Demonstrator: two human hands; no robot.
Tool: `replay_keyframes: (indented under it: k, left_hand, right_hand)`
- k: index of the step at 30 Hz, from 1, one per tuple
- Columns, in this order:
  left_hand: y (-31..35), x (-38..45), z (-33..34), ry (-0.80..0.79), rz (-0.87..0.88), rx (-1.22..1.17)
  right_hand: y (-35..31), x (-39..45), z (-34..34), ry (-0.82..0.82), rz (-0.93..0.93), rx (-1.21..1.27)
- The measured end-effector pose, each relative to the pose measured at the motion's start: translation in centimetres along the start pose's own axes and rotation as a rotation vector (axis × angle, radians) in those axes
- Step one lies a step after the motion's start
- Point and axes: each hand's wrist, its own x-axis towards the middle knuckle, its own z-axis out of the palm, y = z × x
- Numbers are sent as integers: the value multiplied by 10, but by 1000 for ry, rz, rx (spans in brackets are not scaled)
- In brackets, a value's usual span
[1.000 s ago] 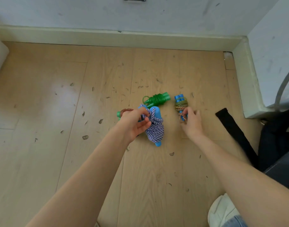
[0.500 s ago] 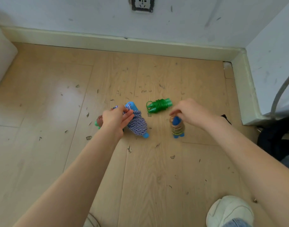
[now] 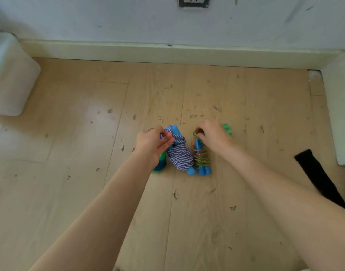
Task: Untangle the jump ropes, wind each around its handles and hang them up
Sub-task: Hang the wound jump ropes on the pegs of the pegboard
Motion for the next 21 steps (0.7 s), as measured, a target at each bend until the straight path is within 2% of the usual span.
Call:
replay_keyframes:
  k: [3,5,7,9,12,14,18,21]
  left_hand:
    - [19,-28,-6,49,-112,-119]
    - [43,-64,-10,49,-152,-175]
    - [77,-112,-11,35,-138,-193]
    - [121,-171,-10,-38,-61,-203]
    - [200,-281,-12,-263,121,-134]
    - [249,-357,-21,-339,253,5]
    - [344,-483,-51,-298,463,176]
    - [409,-557,-66,-275,517,215]
  right_hand:
    - [-8,-24,-38,-22,43,145]
    - [-25,-46,-83,-54,94,366]
    - [-56,-75,-141,-72,121,608]
    - [-100,-107,-208,-61,39,708]
    - [-185,-157,-318,-69,-142,718]
    - [-243,-191,-389,-60,-236,662]
    - [-346,-255,-514,17,-343,528]
    - [-403,-290,-592,45,-381,440]
